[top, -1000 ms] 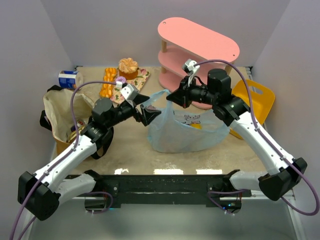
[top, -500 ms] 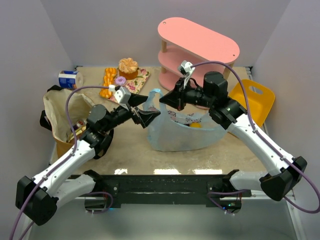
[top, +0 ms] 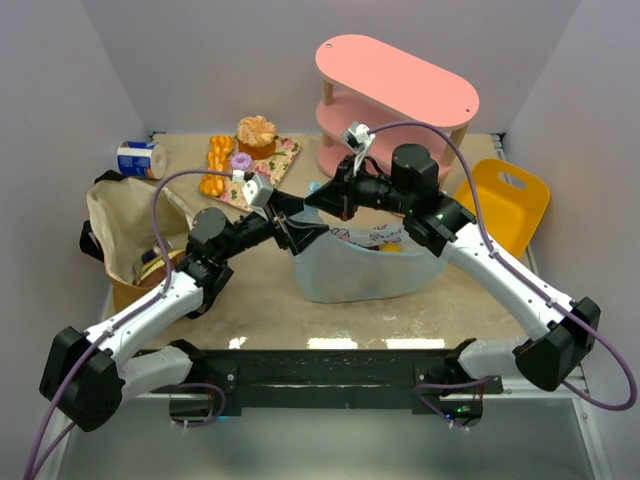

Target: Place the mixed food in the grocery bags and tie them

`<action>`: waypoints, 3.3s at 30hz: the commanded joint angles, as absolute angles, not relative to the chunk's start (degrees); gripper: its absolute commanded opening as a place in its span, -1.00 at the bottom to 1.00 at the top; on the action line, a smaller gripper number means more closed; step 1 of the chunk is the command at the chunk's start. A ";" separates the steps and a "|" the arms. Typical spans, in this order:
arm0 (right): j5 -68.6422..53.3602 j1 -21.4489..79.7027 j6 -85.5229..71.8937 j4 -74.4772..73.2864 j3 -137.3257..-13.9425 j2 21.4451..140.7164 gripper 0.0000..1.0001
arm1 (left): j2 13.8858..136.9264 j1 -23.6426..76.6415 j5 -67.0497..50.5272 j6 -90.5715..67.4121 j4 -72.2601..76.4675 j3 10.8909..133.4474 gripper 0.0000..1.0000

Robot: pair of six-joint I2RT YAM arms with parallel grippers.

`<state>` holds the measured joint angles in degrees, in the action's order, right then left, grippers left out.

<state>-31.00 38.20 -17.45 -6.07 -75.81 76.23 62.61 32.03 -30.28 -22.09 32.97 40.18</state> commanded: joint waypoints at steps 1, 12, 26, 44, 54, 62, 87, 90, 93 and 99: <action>-29.27 38.41 -18.11 -3.42 -76.03 75.06 -1.00 | 62.93 32.43 -30.41 -24.60 41.48 37.71 0.44; -29.09 38.41 -15.73 -9.40 -80.77 72.08 -0.11 | 62.84 32.34 -30.15 -24.43 42.80 36.12 -1.00; -17.75 38.32 -15.12 -14.50 -80.95 68.11 0.83 | 62.05 32.43 -30.41 -24.52 43.51 35.77 -1.00; -9.41 42.98 -23.64 -7.91 -75.24 72.95 0.59 | 63.19 32.34 -28.30 -25.05 44.47 35.86 -1.00; -5.19 44.21 -24.17 -5.80 -76.63 72.95 -0.83 | 62.50 32.43 -26.90 -23.12 41.94 36.47 -0.30; -8.08 44.21 -21.62 -8.61 -82.44 73.83 -0.94 | 57.48 32.34 -25.75 -17.58 37.18 36.56 0.79; -14.94 44.30 -20.65 -11.25 -82.79 73.74 -0.92 | 77.08 32.25 -36.03 -26.45 61.69 42.36 0.80; -15.38 44.21 -21.09 -10.81 -82.53 73.56 -0.90 | 78.75 32.26 -35.95 -27.50 63.97 42.54 0.77; -15.73 44.21 -21.18 -10.90 -82.35 73.57 -0.90 | 79.98 32.34 -34.29 -27.25 65.04 42.80 0.72; -15.56 44.30 -21.01 -11.43 -82.18 72.86 -0.90 | 76.73 32.34 -23.92 -21.89 59.16 40.61 0.71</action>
